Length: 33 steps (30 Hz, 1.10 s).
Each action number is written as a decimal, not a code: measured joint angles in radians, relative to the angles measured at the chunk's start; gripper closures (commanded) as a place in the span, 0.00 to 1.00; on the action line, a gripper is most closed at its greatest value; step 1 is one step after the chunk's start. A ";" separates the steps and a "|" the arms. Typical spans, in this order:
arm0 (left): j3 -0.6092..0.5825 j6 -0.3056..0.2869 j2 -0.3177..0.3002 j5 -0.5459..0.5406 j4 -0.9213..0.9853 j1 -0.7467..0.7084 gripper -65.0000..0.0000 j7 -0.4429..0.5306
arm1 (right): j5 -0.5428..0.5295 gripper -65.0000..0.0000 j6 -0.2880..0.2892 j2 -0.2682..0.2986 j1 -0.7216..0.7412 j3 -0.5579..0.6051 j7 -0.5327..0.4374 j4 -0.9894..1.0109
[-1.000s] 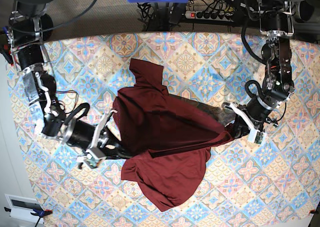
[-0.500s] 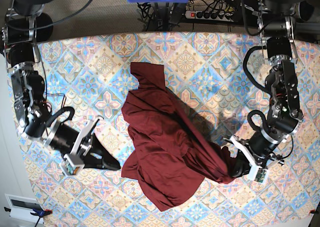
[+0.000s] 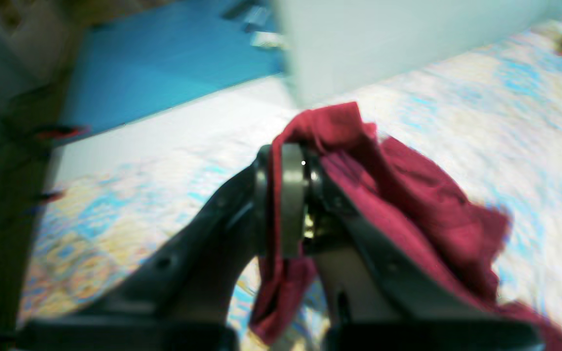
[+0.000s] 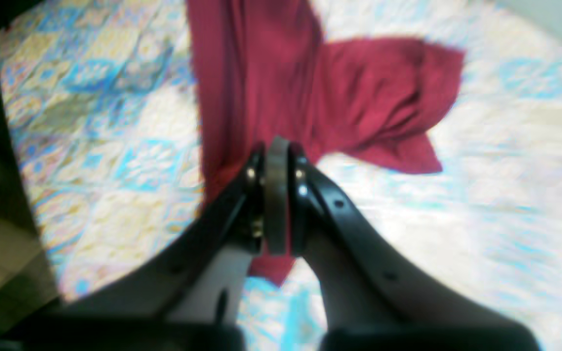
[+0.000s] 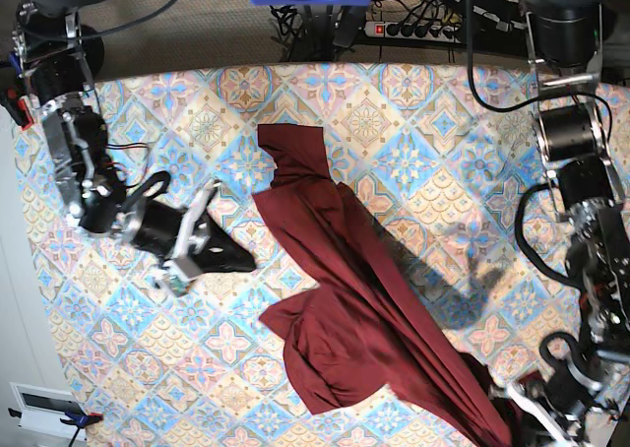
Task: Layout the t-shirt on the table in an organized manner, then fold the t-shirt properly
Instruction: 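Lift the shirt with both grippers and shake it out, then drag the shirt with the left gripper while the right gripper holds a corner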
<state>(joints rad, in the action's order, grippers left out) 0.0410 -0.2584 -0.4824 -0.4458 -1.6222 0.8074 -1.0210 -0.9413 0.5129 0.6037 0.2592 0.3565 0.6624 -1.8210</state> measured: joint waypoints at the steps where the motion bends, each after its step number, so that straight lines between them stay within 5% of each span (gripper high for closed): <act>1: -0.004 -0.005 -0.012 -0.006 0.016 0.032 1.00 0.003 | -0.013 0.99 0.008 -0.011 0.006 0.037 -0.020 -0.014; 8: 0.004 -0.004 -0.091 -0.016 -0.014 0.135 1.00 -0.005 | 0.051 0.91 0.010 -0.089 0.060 0.255 0.061 -0.039; 11: 0.003 -0.003 -0.140 -0.018 -0.085 0.136 1.00 0.001 | 0.126 0.91 0.006 -0.134 0.066 0.288 0.077 -0.044; 18: 0.118 0.003 -0.230 0.094 -0.132 0.066 0.94 0.018 | 0.130 0.91 0.007 -0.133 0.063 0.295 0.082 -0.043; 23: 0.113 -0.005 -0.346 0.060 -0.144 -0.180 0.94 0.011 | 0.133 0.91 0.006 -0.132 0.062 0.293 0.085 -0.044; 27: 0.181 0.006 -0.430 0.075 -0.267 -0.525 0.98 0.016 | 0.137 0.91 0.003 -0.133 0.063 0.293 0.087 -0.061; 31: 0.362 -0.011 -0.386 0.013 -0.380 -0.967 1.00 0.027 | 0.130 0.91 0.009 -0.132 0.064 0.292 0.083 -0.080; 33: 0.387 -0.008 -0.344 -0.036 -0.386 -1.069 1.00 -0.019 | 0.142 0.91 0.003 -0.132 0.063 0.290 0.090 -0.075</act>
<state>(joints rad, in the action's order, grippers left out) 0.4282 -0.2665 -0.8261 -0.4816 -2.0083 -0.2611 -1.0397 -0.7994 0.5156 0.4713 0.3218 0.6468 0.7521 -1.8961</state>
